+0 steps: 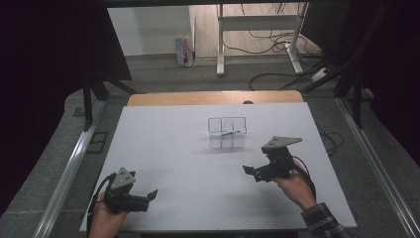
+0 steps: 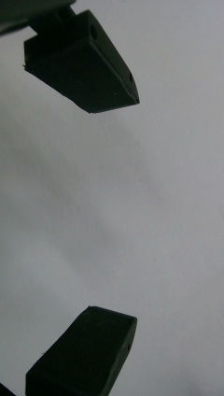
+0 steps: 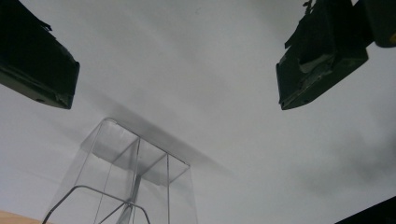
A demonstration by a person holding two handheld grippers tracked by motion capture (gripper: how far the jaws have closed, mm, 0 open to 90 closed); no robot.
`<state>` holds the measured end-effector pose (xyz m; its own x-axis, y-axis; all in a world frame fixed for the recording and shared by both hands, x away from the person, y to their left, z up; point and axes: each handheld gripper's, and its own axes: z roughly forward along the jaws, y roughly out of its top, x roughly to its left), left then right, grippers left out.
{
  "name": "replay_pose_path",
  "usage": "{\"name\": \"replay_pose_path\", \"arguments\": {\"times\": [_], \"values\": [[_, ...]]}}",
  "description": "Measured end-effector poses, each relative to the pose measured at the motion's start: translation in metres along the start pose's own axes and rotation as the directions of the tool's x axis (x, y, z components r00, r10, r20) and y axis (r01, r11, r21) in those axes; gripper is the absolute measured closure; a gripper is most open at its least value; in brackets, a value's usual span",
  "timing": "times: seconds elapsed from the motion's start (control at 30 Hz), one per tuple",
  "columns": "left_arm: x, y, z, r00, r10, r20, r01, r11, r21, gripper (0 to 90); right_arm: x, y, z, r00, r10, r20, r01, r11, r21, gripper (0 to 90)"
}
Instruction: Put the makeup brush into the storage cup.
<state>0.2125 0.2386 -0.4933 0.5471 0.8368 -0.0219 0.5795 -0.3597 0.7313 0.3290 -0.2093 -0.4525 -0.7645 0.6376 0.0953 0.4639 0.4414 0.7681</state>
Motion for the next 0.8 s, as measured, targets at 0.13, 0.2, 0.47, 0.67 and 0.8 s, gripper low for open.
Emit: {"name": "replay_pose_path", "arguments": {"times": [0.13,0.2,0.47,0.67,0.8], "values": [[0.001,-0.001,-0.001,1.0000,-0.001,-0.001,0.001,1.0000,0.002,1.0,0.002,-0.005,-0.003,1.0000,-0.004,0.003,0.004,1.000,0.001,0.0],[0.001,-0.001,-0.001,1.0000,-0.003,0.000,0.003,1.0000,0.001,1.0,0.003,-0.006,-0.004,1.0000,-0.001,0.006,0.001,1.000,0.001,0.0],[0.001,-0.002,-0.001,1.0000,-0.004,0.003,0.004,1.0000,0.006,0.8,0.004,-0.014,-0.016,0.9996,0.008,0.026,-0.008,1.000,-0.005,0.0],[0.000,-0.002,0.000,1.0000,0.002,0.006,-0.002,1.0000,0.008,0.7,0.002,-0.018,-0.024,0.9990,0.010,0.043,-0.009,1.000,-0.010,0.0],[0.000,-0.002,0.000,1.0000,0.002,0.006,-0.002,1.0000,0.008,0.7,0.001,-0.022,-0.028,0.9986,0.011,0.052,-0.011,1.000,-0.009,0.0]]}}
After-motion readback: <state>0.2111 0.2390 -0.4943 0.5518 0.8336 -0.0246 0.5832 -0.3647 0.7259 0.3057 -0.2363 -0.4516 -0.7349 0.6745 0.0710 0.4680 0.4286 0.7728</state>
